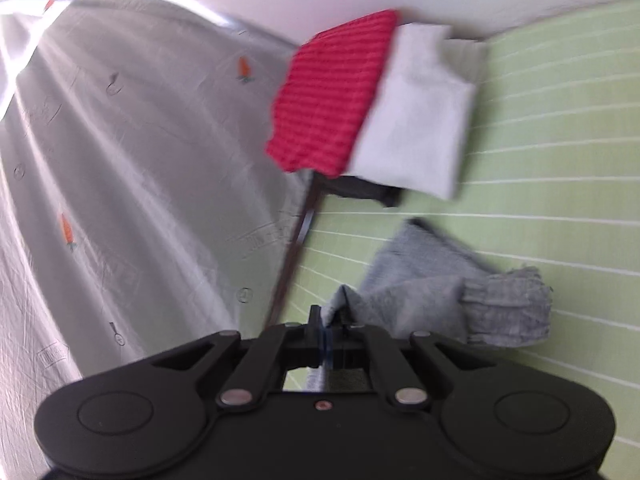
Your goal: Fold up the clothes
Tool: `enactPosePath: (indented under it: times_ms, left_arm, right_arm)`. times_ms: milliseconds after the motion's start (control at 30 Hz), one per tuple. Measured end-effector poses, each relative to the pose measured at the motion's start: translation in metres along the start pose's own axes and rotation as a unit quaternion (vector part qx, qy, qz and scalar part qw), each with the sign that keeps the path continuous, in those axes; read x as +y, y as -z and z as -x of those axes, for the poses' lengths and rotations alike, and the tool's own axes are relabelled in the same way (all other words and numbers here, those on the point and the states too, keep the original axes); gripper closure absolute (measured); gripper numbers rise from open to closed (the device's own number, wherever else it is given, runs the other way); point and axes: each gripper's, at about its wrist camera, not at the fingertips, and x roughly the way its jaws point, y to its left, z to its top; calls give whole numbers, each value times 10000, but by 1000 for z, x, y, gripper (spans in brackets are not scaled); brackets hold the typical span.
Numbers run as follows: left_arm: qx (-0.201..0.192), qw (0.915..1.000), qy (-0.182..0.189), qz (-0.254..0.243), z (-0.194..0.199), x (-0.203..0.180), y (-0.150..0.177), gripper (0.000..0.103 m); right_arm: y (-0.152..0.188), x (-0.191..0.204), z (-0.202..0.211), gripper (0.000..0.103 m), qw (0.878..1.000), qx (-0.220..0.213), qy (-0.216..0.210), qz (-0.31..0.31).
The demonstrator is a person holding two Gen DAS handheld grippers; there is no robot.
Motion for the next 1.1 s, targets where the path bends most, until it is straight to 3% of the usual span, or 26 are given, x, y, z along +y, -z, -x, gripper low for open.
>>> enactPosePath:
  times_ms: [33, 133, 167, 233, 267, 300, 333, 467, 600, 767, 867, 967, 1000, 1033, 1067, 1100]
  left_arm:
    - [-92, 9998, 58, -141, -22, -15, -7, 100]
    - [-97, 9991, 181, -368, -102, -58, -27, 85]
    - [15, 9994, 47, -333, -126, -72, -31, 77]
    - [285, 9992, -47, -263, -150, -88, -32, 70]
    - [369, 9988, -69, -303, -148, -86, -25, 69]
    - [454, 9983, -92, -342, -146, -84, -18, 58]
    - [538, 9978, -114, -382, -144, -82, -10, 46]
    - [875, 9945, -203, -540, -135, -73, 19, 42]
    - [1210, 9898, -292, -698, -127, -64, 48, 42]
    - [1545, 9834, -411, -858, -115, -55, 74, 42]
    - [1562, 9831, -403, -864, -108, -56, 80, 42]
    - [1561, 9844, -349, -730, -104, -55, 84, 42]
    - [1568, 9847, -346, -677, -102, -54, 86, 42]
    - [1575, 9849, -344, -624, -101, -52, 87, 42]
    - [1579, 9852, -344, -576, -99, -51, 89, 42]
    - [1574, 9854, -355, -546, -96, -50, 91, 42]
  right_arm:
    - [-2, 13, -27, 101, 9998, 93, -43, 168]
    - [-5, 48, -120, 99, 9953, 512, -6, 816]
    - [-4, 57, -143, 95, 9929, 613, 160, 1010]
    - [2, 68, -168, 77, 9894, 755, 357, 1190]
    - [8, 67, -163, 66, 9888, 725, 329, 1261]
    - [15, 66, -159, 46, 9882, 695, 300, 1331]
    - [22, 64, -153, 42, 9866, 688, 340, 1439]
    - [52, 28, -117, 43, 9710, 882, 1236, 1844]
    - [66, -12, -86, 41, 9627, 825, 1963, 1666]
    - [64, -39, -90, 33, 9710, 865, 1935, 1106]
    - [66, -33, -101, 24, 9722, 848, 1807, 1224]
    - [71, -23, -113, 25, 9687, 893, 1775, 1489]
    - [73, -21, -114, 38, 9669, 900, 1777, 1594]
    - [73, -20, -116, 79, 9652, 920, 1792, 1670]
    - [72, -22, -115, 98, 9636, 959, 1830, 1698]
    - [71, -25, -115, 97, 9620, 998, 1868, 1725]
